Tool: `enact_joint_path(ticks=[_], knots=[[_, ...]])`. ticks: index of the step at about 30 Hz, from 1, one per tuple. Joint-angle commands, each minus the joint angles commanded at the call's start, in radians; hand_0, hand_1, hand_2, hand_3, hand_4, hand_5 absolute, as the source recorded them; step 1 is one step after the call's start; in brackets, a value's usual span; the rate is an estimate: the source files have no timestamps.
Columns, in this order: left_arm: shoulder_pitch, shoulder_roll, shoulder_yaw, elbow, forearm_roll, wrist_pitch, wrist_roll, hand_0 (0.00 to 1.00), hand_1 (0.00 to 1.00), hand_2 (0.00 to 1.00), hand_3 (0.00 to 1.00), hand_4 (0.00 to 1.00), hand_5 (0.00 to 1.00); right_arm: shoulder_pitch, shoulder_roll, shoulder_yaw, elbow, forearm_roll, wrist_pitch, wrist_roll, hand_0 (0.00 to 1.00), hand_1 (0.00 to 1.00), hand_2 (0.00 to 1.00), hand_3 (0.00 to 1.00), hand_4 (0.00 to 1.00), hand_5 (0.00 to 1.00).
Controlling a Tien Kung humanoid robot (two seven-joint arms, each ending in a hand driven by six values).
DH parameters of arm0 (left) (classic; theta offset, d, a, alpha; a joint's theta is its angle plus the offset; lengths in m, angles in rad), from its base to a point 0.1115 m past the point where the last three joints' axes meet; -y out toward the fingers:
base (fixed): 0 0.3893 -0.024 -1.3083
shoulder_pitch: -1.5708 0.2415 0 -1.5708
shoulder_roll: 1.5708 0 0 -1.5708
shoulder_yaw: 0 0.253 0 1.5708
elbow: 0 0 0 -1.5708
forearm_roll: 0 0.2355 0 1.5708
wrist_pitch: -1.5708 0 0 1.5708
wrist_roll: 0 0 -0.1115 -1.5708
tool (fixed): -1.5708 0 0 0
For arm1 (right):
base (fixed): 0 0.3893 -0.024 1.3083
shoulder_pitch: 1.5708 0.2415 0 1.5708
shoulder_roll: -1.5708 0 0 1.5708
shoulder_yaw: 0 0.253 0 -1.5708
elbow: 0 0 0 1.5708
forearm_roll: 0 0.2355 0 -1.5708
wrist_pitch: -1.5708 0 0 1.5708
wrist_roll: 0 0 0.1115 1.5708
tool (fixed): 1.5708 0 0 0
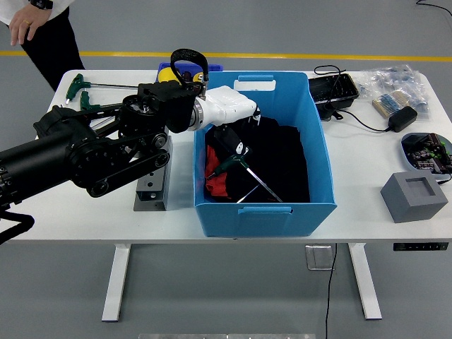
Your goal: Lift tool from toolbox,place it in box,lift tool from toolbox,place it in box
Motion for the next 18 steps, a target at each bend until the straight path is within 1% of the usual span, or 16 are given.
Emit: enact_joint_path(ticks=[2, 4, 7, 9, 10, 12, 14, 15, 16, 17, 18], knots=[[0.027, 0.018, -0.041, -0.032, -0.004, 0.01, 0.003, 0.471, 0.617, 0.676, 0.611, 0.8, 0.475, 0.002, 0.0, 0.001, 0.0, -0.003, -0.001, 0.001, 0.674, 0.643, 0.718, 0.574, 0.78, 0.716], [0.069, 0.041, -0.094, -0.077, -0.012, 0.016, 0.014, 0.477, 0.623, 0.689, 0.617, 0.796, 0.476, 0.004, -0.001, 0.005, 0.0, -0.008, -0.001, 0.002, 0.674, 0.642, 0.718, 0.574, 0.781, 0.719], [0.168, 0.081, -0.199, -0.166, -0.059, 0.029, 0.035, 0.477, 0.623, 0.689, 0.617, 0.796, 0.476, 0.007, -0.003, 0.013, -0.001, -0.011, -0.001, 0.004, 0.674, 0.642, 0.718, 0.574, 0.781, 0.719], [0.257, 0.1, -0.285, -0.23, -0.108, 0.041, 0.055, 0.493, 0.633, 0.692, 0.615, 0.8, 0.489, 0.008, 0.0, 0.016, -0.003, -0.006, -0.003, 0.006, 0.674, 0.642, 0.718, 0.574, 0.78, 0.718], [0.295, 0.105, -0.319, -0.253, -0.115, 0.045, 0.06, 0.493, 0.633, 0.692, 0.615, 0.8, 0.489, 0.008, 0.001, 0.016, -0.004, -0.005, -0.003, 0.006, 0.674, 0.642, 0.718, 0.574, 0.78, 0.718], [0.386, 0.124, -0.408, -0.325, -0.099, 0.054, 0.067, 0.493, 0.633, 0.692, 0.615, 0.8, 0.489, 0.008, 0.003, 0.023, -0.005, -0.007, -0.004, 0.007, 0.674, 0.642, 0.718, 0.574, 0.78, 0.718], [0.463, 0.137, -0.471, -0.374, -0.103, 0.065, 0.064, 0.493, 0.633, 0.692, 0.615, 0.8, 0.489, 0.007, 0.006, 0.031, -0.006, -0.013, -0.004, 0.008, 0.674, 0.642, 0.718, 0.574, 0.78, 0.718], [0.502, 0.145, -0.508, -0.4, -0.123, 0.076, 0.056, 0.517, 0.641, 0.693, 0.613, 0.807, 0.497, 0.007, 0.007, 0.038, -0.006, -0.016, -0.004, 0.008, 0.674, 0.642, 0.717, 0.574, 0.779, 0.718], [0.547, 0.153, -0.546, -0.426, -0.147, 0.093, 0.046, 0.517, 0.641, 0.693, 0.613, 0.807, 0.497, 0.006, 0.009, 0.044, -0.006, -0.019, -0.004, 0.008, 0.674, 0.642, 0.717, 0.574, 0.779, 0.718], [0.578, 0.156, -0.564, -0.438, -0.159, 0.1, 0.04, 0.517, 0.641, 0.693, 0.613, 0.807, 0.497, 0.006, 0.01, 0.047, -0.006, -0.02, -0.004, 0.009, 0.674, 0.642, 0.717, 0.574, 0.779, 0.718], [0.623, 0.16, -0.595, -0.46, -0.175, 0.113, 0.026, 0.517, 0.641, 0.693, 0.613, 0.807, 0.497, 0.004, 0.012, 0.052, -0.006, -0.021, -0.004, 0.009, 0.674, 0.642, 0.717, 0.574, 0.779, 0.718]])
